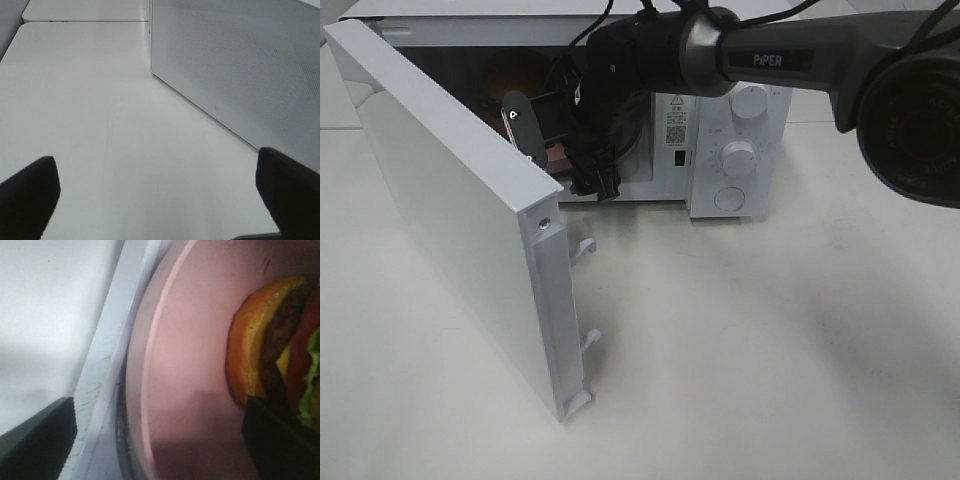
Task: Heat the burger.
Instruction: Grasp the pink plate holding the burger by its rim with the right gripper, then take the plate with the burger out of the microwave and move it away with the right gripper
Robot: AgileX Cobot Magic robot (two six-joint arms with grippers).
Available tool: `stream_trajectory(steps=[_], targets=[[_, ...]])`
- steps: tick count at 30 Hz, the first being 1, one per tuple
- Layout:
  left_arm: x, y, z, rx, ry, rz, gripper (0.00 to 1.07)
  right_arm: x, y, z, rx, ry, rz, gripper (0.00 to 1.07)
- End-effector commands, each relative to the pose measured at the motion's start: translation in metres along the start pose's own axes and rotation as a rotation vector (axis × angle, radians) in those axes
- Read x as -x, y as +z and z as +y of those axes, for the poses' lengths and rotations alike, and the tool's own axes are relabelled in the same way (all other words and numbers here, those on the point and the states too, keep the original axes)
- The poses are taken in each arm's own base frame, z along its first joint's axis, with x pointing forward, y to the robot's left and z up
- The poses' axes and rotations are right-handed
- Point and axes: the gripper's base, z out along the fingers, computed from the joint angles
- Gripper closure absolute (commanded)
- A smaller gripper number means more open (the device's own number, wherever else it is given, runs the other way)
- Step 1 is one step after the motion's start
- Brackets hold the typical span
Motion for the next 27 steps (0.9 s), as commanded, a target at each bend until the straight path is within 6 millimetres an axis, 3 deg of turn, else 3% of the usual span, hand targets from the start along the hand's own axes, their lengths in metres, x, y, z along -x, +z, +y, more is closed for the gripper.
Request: stream_trajectory(steps=[1,2,3,4,5,6,7,9,27], targets=[[-0.001,-0.003,-0.001,-0.002,-0.006,-0.016,0.07,0.003,-0.001,-0.003,-0.013,0.007,-0.007,0.46],[-0.001,-0.003,-0.001,-0.002,-0.006,-0.016,0.07,0.003,-0.001,-0.003,-0.013,0.007,-0.007,0.46],[-0.001,-0.003,-0.001,-0.002,-0.006,-0.016,0.07,0.003,-0.001,-0.003,-0.014,0.007,-0.007,0.54],[-0.001,-0.003,-0.001,-0.002,-0.006,-0.016,0.07,0.003,-0.001,-0.003,-0.014,0.007,-0.007,0.71],[-0.001,-0.003,-0.001,-0.002,-0.006,-0.016,0.07,0.003,-0.001,-0.003,-0.014,0.007,-0.007,0.71],[-0.001,-0.003,-0.001,-0.002,-0.006,-0.016,0.07,0.003,-0.001,-0.003,-0.014,0.007,-0.007,0.9],[-0.001,-0.003,-0.001,-0.002,-0.006,-0.016,0.07,0.003,-0.001,-0.003,-0.014,0.007,-0.007,0.9],[-0.001,-0.003,-0.001,-0.002,-0.006,-0.016,0.07,0.004,-0.002,-0.003,-0.011,0.025,-0.017,1.07],[-0.001,-0.003,-0.001,-0.004,-0.007,-0.016,0.07,0.007,-0.012,-0.003,0.04,-0.031,-0.022,1.07]])
